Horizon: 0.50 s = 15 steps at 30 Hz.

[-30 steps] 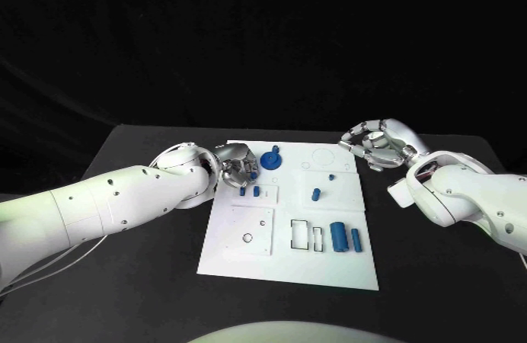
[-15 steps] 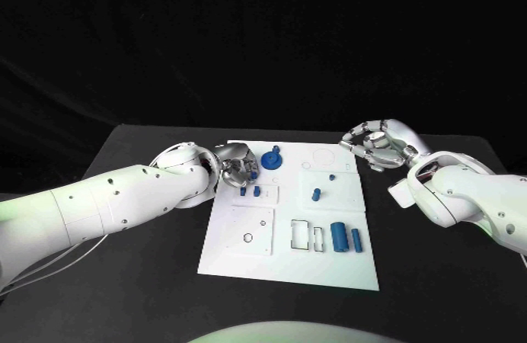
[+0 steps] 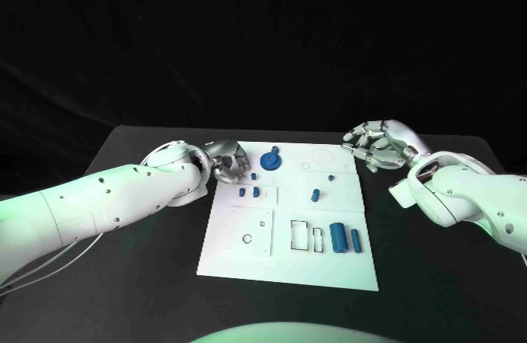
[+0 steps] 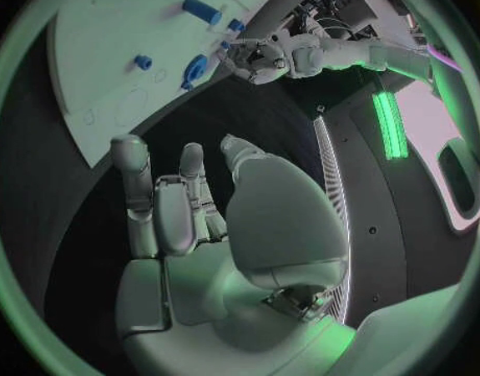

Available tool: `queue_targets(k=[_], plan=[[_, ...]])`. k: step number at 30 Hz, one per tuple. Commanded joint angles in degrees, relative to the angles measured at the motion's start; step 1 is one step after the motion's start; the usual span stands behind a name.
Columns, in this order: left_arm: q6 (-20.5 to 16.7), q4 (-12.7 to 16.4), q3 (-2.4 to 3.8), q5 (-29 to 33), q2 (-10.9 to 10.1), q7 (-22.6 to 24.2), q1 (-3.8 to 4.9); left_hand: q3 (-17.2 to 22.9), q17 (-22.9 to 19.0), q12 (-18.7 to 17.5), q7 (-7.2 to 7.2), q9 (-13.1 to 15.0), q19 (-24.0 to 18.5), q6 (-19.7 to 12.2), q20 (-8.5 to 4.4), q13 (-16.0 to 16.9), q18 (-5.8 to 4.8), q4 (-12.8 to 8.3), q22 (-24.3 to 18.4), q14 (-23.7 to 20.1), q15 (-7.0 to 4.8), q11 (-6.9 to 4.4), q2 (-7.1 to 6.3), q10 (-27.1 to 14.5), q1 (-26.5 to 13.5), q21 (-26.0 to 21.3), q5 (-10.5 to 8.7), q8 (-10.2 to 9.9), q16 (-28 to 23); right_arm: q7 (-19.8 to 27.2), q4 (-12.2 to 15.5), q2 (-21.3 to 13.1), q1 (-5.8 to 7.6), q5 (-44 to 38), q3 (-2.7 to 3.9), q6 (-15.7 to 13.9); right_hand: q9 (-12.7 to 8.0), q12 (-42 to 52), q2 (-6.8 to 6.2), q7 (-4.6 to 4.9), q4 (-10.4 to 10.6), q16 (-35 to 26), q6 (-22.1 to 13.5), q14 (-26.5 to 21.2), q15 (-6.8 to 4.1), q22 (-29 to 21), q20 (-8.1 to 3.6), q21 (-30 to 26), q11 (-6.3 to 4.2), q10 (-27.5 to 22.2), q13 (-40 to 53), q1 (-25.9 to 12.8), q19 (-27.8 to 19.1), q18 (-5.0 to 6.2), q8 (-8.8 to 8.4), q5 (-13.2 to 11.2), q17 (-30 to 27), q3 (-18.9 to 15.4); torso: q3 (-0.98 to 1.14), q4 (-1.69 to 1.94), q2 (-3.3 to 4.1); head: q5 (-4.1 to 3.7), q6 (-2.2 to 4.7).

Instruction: Assemble the parts on the task board

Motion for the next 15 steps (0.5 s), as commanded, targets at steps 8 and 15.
queue_targets(k=[8,15], plan=[[-2.17,1.02,1.15,7.60,-2.31,2.97,0.00,-0.04,-2.85,0.22,0.06,-0.13,-0.93,1.06,0.17,-0.27,0.90,-0.66,-0.35,-1.75,0.08,0.20,-0.35,-0.76,0.62,-0.56,0.06,0.06,-1.49,-2.82,-0.90,-0.05,-0.03,-8.30,0.01,4.77,-2.79,-14.53,-2.92,0.44,-4.28,-2.44,3.56,-1.36,0.26,-1.25,0.12,-3.42,0.37,0.54,-13.52,5.20,-1.25,1.39,-3.08,-2.27,-3.92,9.11,-0.05,0.13,-0.05,-0.25,0.34],[-6.92,1.08,1.65,26.30,-4.57,13.81,0.02,-0.43,-3.03,5.56,-1.32,0.54,-1.33,5.08,-0.83,1.28,0.94,-0.15,-0.56,-1.51,-1.35,-1.77,1.00,6.03,-1.12,-0.47,-0.01,2.14,-1.37,-8.78,1.09,-0.56,-0.02,-22.36,0.08,5.64,-4.33,-24.63,-3.51,0.16,-9.67,-2.46,7.73,-0.48,0.07,1.18,-0.15,-1.56,0.17,5.75,-22.63,4.06,-0.06,1.13,-4.92,-5.02,-4.14,16.89,0.10,0.00,-0.17,-1.67,0.84]])
